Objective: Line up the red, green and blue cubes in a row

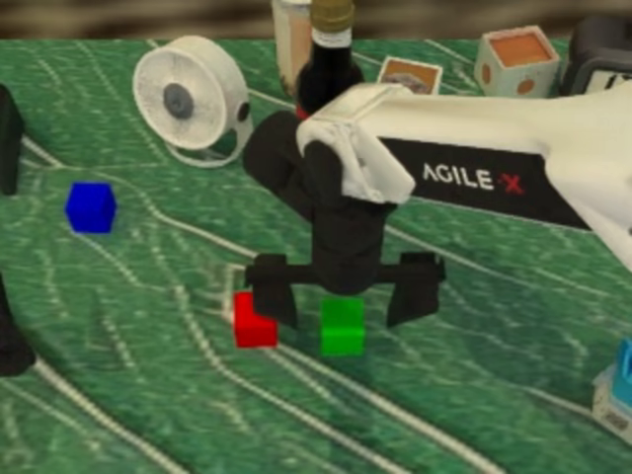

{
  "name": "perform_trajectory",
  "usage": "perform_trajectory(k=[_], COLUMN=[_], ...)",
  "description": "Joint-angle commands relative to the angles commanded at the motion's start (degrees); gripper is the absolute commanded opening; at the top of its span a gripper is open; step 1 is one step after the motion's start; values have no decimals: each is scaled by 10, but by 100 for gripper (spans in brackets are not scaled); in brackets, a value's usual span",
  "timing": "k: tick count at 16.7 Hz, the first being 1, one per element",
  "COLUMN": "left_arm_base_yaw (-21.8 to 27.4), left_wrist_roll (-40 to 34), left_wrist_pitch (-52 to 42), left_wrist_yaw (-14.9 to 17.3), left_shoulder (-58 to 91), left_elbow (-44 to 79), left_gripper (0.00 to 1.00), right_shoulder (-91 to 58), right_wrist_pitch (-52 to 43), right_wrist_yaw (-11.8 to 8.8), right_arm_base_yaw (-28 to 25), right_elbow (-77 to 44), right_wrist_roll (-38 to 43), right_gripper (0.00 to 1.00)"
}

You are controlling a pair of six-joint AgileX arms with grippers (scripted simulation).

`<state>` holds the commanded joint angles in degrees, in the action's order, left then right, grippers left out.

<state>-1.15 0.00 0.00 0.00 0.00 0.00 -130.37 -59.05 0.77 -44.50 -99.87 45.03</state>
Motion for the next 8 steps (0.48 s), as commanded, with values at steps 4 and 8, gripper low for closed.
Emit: perform_trajectory(k=[4, 8], left_arm_base_yaw=[0, 0], left_wrist_roll=[0, 0], left_wrist_pitch=[0, 0], left_wrist_yaw=[0, 0], left_shoulder=[0, 0], left_elbow=[0, 0], left_gripper=[100, 100], right_shoulder=[2, 17], right_wrist_pitch=[-10, -93], right_wrist_yaw=[0, 0], right_arm_base_yaw=[-1, -3], right_elbow=[-10, -71], right_wrist_roll=[0, 1], right_gripper=[100, 100])
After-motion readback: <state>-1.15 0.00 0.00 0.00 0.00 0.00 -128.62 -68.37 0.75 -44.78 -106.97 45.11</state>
